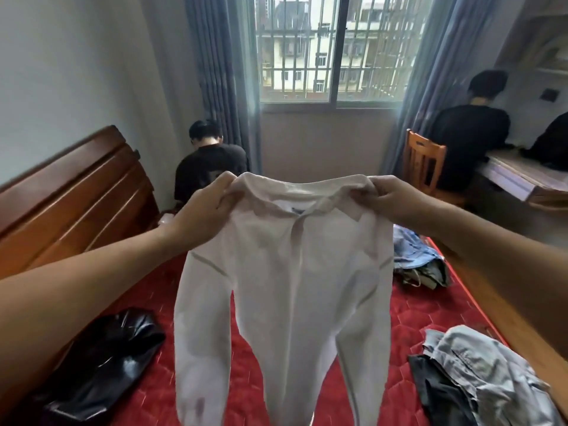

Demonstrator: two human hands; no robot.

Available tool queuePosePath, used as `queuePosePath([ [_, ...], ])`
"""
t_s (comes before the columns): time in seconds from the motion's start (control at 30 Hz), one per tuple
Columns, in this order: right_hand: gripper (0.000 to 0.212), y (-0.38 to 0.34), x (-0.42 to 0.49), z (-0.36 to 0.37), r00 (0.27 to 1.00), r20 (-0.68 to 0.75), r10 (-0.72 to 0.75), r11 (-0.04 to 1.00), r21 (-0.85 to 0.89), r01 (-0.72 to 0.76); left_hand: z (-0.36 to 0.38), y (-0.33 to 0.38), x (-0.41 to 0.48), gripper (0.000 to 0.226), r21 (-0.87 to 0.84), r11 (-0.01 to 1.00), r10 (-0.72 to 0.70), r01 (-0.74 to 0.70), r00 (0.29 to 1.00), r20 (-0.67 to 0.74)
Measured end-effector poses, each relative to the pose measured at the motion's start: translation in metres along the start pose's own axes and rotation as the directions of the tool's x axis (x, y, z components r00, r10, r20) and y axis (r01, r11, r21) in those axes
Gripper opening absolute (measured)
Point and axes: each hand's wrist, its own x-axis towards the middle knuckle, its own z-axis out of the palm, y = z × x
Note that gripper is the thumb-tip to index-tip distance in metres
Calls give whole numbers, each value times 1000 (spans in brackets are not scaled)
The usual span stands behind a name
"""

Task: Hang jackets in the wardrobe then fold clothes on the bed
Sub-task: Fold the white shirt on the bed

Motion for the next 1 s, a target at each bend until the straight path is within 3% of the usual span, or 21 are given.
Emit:
queuePosePath([
  [0.1,11,30,-5,13,998,-33,-51,996,-69,49,20,-18,-19,20,-3,1000,3,-2,999,34],
  [0.23,22,74,2,25,992,-29,-125,923,-370,105,48,-39,-32,19,77,996,29,-36,996,90],
  [0.4,43,134,18,34,985,80,-150,815,-554,169,91,-70,-36,14,94,994,-73,56,979,192],
  [0.53,31,176,34,43,972,164,-165,770,-594,231,129,-95,-41,10,107,981,-182,161,955,233],
  [0.73,31,253,70,67,966,257,-30,832,-530,166,185,-152,-45,25,107,963,-270,249,919,287],
  [0.83,17,288,97,81,960,276,48,836,-537,113,207,-189,-33,25,140,965,-256,222,916,311],
  [1.0,17,350,178,113,976,219,8,770,-623,134,247,-264,16,26,301,948,-196,107,938,286],
])
